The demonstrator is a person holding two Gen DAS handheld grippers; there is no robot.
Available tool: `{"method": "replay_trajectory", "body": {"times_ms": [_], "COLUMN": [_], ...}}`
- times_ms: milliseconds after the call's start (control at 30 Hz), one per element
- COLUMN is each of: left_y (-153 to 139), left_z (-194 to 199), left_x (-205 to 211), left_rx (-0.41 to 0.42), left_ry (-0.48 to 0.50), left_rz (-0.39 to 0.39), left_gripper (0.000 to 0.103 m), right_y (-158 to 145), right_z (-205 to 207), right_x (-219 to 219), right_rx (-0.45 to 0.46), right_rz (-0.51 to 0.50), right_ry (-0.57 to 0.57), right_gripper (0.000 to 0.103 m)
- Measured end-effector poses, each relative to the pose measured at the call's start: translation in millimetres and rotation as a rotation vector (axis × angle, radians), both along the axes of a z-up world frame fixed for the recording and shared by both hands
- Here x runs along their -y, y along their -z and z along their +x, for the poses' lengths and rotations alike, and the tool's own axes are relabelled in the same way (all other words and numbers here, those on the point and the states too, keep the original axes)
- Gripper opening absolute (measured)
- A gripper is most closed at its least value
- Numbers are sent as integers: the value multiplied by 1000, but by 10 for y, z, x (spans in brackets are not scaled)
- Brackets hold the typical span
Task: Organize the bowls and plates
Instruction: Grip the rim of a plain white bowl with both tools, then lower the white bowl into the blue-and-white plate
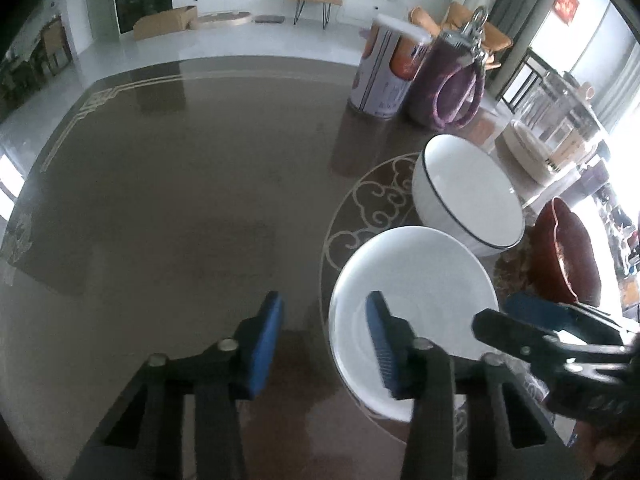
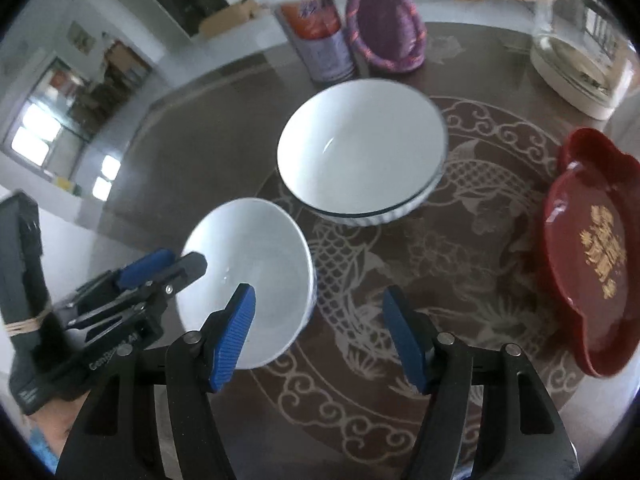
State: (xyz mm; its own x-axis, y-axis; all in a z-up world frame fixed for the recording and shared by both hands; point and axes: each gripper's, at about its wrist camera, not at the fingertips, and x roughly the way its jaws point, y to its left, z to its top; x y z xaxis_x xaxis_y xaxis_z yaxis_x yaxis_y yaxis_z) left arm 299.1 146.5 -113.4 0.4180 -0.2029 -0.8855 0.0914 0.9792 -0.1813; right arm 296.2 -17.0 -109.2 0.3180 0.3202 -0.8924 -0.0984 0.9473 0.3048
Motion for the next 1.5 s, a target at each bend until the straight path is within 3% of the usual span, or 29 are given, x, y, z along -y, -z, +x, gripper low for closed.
{"method": "replay_trajectory", "body": {"times_ms": [33, 100, 167, 267, 467, 567, 733, 967, 1167, 1500], "left_y": [24, 56, 100, 160, 90, -125, -404, -534, -262, 8], "left_z": [3, 5, -4, -14, -186, -393, -743, -1279, -1548, -1667], "left_x": [-5, 1, -3, 9, 59, 160, 445, 1007, 1547, 1827], "left_rx": [-7, -14, -26, -48, -31, 16, 52, 42, -21, -72], "left_ry": [2, 6, 11, 29, 23, 44, 92, 184, 257, 292], "left_rz": [0, -5, -19, -48, -79, -88, -107, -205, -197, -147], "left_gripper": [33, 28, 21, 13, 12, 12, 12, 12, 12, 12], "right_y": [40, 115, 164, 203, 100, -33, -306, -629, -479, -95], "right_z": [-6, -19, -15, -19, -206, -309, -649, -1331, -1684, -1823], "right_x": [-37, -52, -48, -48, -26, 110, 513, 1122, 1615, 1927], "right_rx": [-5, -27, -36, -30, 4, 24, 45, 98, 57, -8], "right_rz": [-4, 14, 30, 71, 44, 66, 116, 79, 59, 80], "right_ry": [-2, 5, 19, 19, -1, -7, 16, 63, 125, 193], "right_gripper": [40, 28, 28, 14, 12, 12, 12, 12, 12, 12]}}
